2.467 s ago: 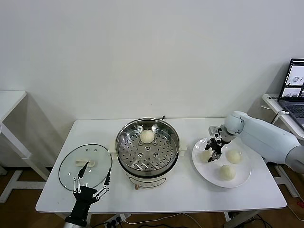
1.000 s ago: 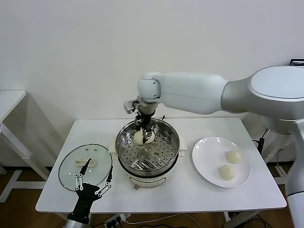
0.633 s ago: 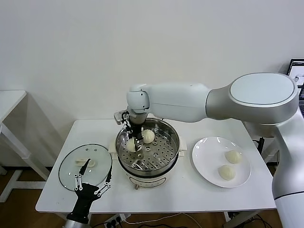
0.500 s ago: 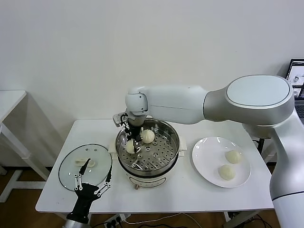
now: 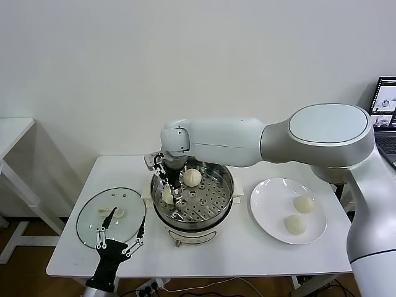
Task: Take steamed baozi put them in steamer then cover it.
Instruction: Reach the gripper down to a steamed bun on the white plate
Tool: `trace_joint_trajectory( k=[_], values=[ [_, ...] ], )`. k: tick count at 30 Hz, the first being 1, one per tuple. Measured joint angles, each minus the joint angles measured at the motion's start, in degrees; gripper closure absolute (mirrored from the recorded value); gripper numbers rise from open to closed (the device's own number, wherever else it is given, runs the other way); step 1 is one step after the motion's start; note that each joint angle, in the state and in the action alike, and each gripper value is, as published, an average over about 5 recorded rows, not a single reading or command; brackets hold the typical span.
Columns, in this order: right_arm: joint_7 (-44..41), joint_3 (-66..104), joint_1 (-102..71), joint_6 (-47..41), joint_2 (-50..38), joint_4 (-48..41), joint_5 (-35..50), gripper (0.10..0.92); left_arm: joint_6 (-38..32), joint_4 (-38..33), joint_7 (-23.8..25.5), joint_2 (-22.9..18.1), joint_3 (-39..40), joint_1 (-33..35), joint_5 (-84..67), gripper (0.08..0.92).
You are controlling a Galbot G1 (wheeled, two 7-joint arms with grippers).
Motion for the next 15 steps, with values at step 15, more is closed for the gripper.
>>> trace_joint_trajectory(
  k=[15],
  values=[
    [-5.4, 2.3, 7.4, 4.1, -24.8, 12.1, -5.1, 0.203, 0.4, -1.0, -0.1, 0.4, 0.5, 0.5, 0.9, 0.177]
  ],
)
